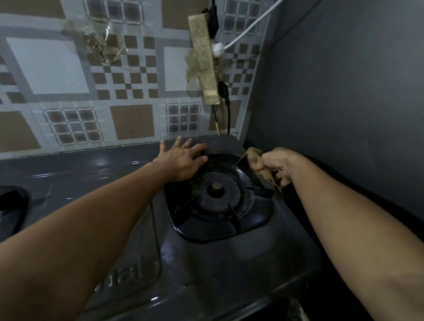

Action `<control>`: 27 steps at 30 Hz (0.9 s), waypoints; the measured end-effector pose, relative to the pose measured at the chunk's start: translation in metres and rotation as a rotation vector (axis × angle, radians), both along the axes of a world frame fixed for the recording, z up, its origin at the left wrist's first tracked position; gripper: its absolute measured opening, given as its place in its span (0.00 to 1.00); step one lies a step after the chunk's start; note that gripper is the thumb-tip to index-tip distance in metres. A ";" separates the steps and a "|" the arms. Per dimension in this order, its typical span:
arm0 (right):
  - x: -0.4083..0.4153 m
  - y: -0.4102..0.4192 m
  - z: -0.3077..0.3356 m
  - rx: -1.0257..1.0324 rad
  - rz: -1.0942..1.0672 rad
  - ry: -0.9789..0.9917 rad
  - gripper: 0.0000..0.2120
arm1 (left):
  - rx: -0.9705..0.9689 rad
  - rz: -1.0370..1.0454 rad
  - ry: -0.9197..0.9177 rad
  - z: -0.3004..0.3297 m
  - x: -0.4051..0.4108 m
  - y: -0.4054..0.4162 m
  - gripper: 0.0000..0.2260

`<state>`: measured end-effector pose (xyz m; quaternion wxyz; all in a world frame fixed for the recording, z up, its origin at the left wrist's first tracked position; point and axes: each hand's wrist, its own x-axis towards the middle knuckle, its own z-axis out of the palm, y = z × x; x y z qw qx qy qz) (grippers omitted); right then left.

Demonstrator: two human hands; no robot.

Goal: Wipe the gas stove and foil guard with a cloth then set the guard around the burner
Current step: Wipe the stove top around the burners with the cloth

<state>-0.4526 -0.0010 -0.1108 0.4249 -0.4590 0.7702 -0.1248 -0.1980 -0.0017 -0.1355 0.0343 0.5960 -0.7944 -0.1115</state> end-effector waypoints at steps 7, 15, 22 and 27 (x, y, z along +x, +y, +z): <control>-0.020 0.047 0.009 0.102 0.012 0.047 0.21 | -0.005 0.006 -0.044 0.004 -0.002 0.002 0.24; -0.008 0.100 0.020 -0.057 0.062 0.301 0.25 | -0.126 0.000 -0.147 0.023 -0.026 0.033 0.27; 0.010 0.136 0.000 -0.294 0.005 0.550 0.18 | -0.103 -0.150 -0.055 0.022 -0.031 0.096 0.28; 0.018 0.177 -0.013 -0.341 0.057 0.717 0.15 | -0.039 -0.140 -0.005 0.004 -0.024 0.123 0.25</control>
